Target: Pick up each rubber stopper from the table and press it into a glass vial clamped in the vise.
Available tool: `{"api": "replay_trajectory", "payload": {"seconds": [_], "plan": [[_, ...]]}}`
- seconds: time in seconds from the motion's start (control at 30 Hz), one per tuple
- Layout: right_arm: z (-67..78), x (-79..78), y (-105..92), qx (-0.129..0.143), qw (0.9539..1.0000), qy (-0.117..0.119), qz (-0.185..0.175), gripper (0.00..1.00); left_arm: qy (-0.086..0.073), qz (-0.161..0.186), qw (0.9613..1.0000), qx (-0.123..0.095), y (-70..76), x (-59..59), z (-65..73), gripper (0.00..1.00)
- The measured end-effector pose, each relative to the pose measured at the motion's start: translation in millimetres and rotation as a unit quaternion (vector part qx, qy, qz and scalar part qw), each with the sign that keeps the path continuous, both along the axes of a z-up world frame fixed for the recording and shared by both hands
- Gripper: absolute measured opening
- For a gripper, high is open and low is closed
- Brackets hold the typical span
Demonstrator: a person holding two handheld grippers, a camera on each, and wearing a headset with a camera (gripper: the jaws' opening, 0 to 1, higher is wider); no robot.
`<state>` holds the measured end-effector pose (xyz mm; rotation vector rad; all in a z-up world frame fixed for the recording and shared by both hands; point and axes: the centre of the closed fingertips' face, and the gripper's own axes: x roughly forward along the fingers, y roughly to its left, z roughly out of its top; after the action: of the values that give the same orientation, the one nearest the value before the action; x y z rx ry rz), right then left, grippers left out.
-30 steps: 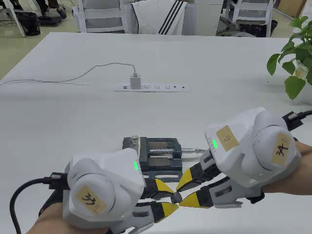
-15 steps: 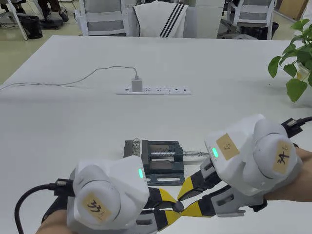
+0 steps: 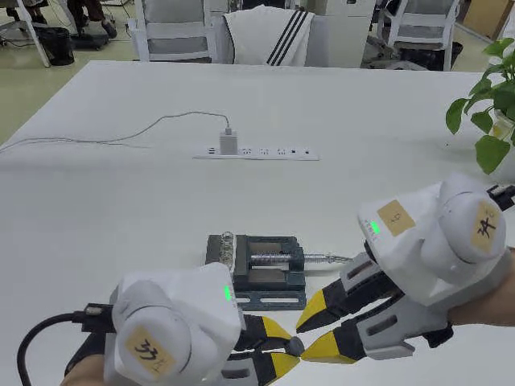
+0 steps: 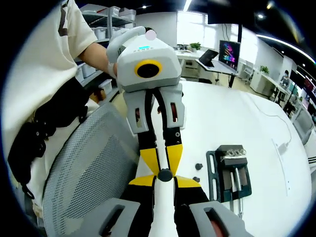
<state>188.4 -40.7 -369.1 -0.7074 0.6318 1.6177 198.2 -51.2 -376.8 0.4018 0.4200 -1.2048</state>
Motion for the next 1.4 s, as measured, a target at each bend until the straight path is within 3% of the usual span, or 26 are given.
{"api": "replay_trajectory", "payload": {"seconds": [0.43, 0.8, 1.0, 1.13, 1.4], "plan": [[-2.5, -1.7, 3.5, 0.003, 0.9999, 0.012, -0.003, 0.10, 0.008, 0.004, 0.9999, -0.008, -0.1, 0.3, 0.0, 0.03], [-5.2, -0.9, 4.2, -0.003, 1.0000, 0.001, -0.002, 0.09, 0.013, 0.011, 0.9998, -0.013, -0.8, 0.1, -1.7, 0.03], [-5.2, -0.2, 4.9, -0.003, 1.0000, 0.007, -0.004, 0.08, -0.006, 0.002, 1.0000, -0.005, -0.4, -0.8, -1.8, 0.03], [-4.0, -1.1, 5.8, -0.004, 0.9999, 0.015, -0.001, 0.07, -0.031, -0.015, 0.9994, 0.008, 1.1, -1.9, -1.8, 0.03], [-2.7, 0.9, 7.9, -0.001, 0.9999, 0.014, -0.004, 0.07, -0.003, 0.009, 0.9999, -0.009, 4.5, 1.9, 0.0, 0.03]]}}
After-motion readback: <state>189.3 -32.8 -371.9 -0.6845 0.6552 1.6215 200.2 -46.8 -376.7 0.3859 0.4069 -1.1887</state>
